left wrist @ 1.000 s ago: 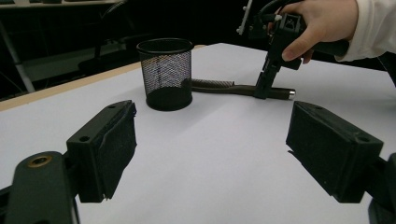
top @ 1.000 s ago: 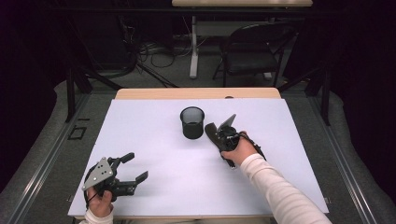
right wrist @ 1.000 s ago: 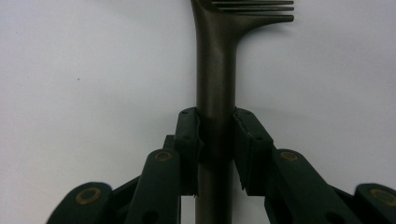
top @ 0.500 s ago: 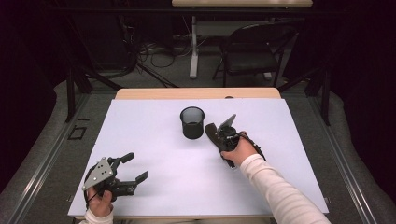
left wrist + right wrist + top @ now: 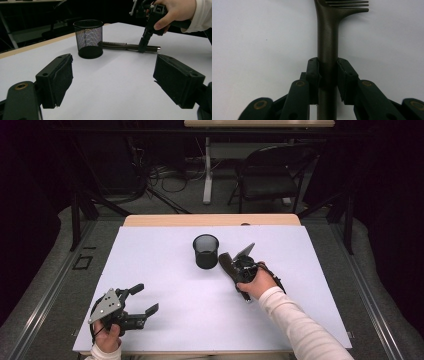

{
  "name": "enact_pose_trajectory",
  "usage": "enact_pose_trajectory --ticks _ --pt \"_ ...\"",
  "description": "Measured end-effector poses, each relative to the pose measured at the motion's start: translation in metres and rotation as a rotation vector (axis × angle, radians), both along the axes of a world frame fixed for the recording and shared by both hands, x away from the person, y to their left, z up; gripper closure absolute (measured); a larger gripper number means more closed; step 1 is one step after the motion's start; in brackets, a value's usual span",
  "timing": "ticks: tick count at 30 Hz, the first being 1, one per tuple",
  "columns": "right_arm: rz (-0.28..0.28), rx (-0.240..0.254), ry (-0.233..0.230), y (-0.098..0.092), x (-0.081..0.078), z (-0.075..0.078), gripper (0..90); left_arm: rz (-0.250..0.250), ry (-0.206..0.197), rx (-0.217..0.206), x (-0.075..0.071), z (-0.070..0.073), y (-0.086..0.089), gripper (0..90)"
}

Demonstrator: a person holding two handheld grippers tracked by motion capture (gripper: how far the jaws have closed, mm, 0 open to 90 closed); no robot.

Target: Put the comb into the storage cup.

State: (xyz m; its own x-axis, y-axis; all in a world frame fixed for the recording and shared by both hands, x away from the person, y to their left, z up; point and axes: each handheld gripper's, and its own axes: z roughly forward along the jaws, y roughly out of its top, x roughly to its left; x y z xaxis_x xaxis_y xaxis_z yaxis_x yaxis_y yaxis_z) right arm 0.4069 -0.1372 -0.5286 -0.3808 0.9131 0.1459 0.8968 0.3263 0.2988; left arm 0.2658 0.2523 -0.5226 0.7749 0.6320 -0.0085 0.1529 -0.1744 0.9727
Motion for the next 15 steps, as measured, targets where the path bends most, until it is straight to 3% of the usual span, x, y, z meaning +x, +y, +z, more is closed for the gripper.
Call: enact_pose_trajectory --ticks 2,4,9,15 --pt "-0.008 -0.047 0.059 0.0 0.0 0.006 73.2 -0.001 0.001 0.001 0.0 0.0 0.0 16.1" --pt "0.02 -0.082 0.081 -0.002 0.001 0.009 73.2 -0.002 0.001 0.002 0.0 0.0 0.0 16.1" --pt "0.003 -0.041 0.052 -0.004 0.0 0.007 73.2 0.001 0.003 0.006 0.0 0.0 0.0 16.1" --pt "0.008 -0.053 0.062 -0.008 0.001 0.013 73.2 -0.001 0.005 0.007 0.0 0.0 -0.001 16.1"
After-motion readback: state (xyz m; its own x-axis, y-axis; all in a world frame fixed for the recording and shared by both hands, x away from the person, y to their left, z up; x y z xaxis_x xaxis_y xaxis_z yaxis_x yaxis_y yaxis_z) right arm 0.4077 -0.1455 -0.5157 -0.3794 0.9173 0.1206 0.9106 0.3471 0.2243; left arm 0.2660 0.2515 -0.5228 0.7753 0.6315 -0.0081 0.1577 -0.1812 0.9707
